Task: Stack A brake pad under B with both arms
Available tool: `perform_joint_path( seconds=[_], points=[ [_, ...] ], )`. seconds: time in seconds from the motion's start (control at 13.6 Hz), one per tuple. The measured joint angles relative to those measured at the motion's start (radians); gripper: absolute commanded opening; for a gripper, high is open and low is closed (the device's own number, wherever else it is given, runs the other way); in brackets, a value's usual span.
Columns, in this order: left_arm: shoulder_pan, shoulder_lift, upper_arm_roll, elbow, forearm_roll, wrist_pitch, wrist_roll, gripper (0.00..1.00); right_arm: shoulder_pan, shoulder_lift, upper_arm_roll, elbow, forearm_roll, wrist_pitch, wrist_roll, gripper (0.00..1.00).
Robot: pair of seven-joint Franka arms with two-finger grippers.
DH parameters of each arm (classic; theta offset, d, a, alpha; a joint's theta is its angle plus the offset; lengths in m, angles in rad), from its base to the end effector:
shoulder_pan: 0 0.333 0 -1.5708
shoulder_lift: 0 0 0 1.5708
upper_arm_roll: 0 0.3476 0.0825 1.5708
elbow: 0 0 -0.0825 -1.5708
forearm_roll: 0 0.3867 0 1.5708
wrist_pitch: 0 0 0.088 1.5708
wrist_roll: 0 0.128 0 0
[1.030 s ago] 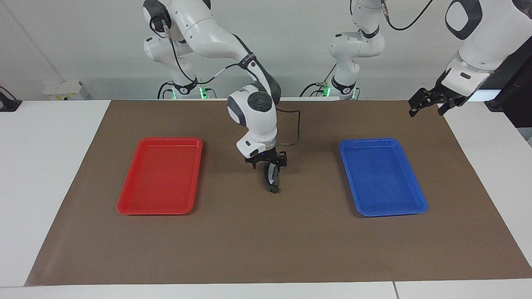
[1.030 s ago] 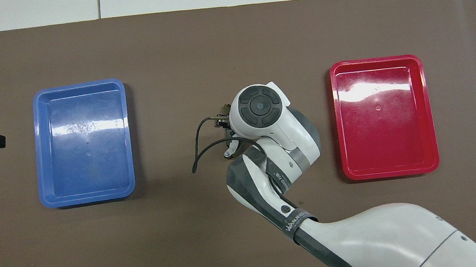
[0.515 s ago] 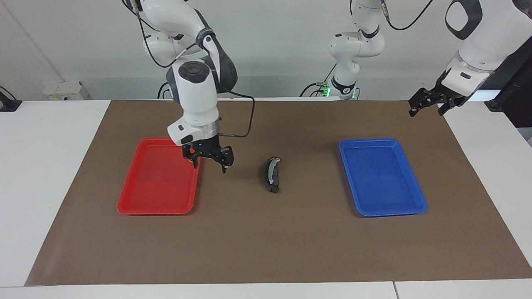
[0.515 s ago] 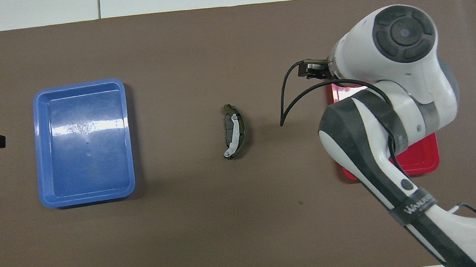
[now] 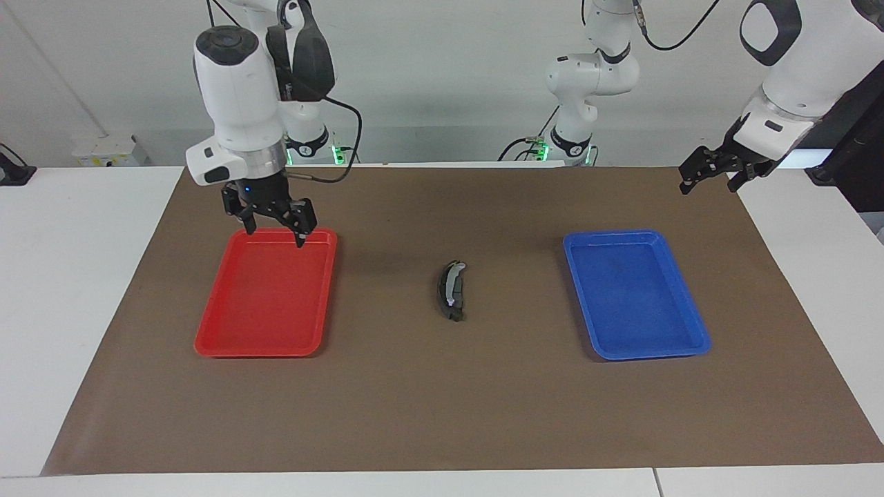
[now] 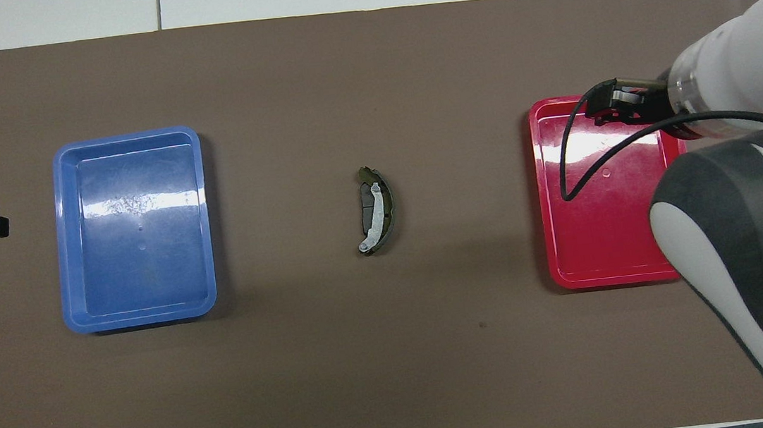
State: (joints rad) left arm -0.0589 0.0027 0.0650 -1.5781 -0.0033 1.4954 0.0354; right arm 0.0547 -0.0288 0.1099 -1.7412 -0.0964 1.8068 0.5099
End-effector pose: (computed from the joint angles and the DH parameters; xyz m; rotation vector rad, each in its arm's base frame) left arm 0.5477 0.0028 0.6240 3.1335 -0.0461 -0.1338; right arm 0.5606 0.0838 0.5912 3.0337 -0.5006 0.1866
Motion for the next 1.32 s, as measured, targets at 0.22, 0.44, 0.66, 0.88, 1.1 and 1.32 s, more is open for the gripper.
perform_joint_path(
  seconds=[0.22, 0.44, 0.66, 0.88, 1.1, 1.32],
  points=[
    [0.0, 0.0, 0.0, 0.0, 0.0, 0.0, 0.0, 1.0, -0.066, -0.063, -0.011, 0.027, 0.031, -0.104, -0.122, 1.0],
    [0.0, 0.0, 0.0, 0.0, 0.0, 0.0, 0.0, 1.0, -0.122, -0.066, -0.017, 0.093, 0.034, -0.213, -0.227, 1.0],
    [0.0, 0.0, 0.0, 0.0, 0.0, 0.0, 0.0, 1.0, -0.131, -0.052, -0.046, 0.117, 0.035, -0.242, -0.314, 1.0],
    [0.0, 0.0, 0.0, 0.0, 0.0, 0.0, 0.0, 1.0, -0.022, -0.044, -0.161, 0.118, 0.035, -0.254, -0.321, 1.0],
    [0.0, 0.0, 0.0, 0.0, 0.0, 0.0, 0.0, 1.0, -0.009, -0.041, -0.171, 0.121, 0.051, -0.291, -0.321, 1.0],
    [0.0, 0.0, 0.0, 0.0, 0.0, 0.0, 0.0, 1.0, -0.015, -0.035, -0.173, 0.133, 0.075, -0.315, -0.321, 1.0]
  ],
)
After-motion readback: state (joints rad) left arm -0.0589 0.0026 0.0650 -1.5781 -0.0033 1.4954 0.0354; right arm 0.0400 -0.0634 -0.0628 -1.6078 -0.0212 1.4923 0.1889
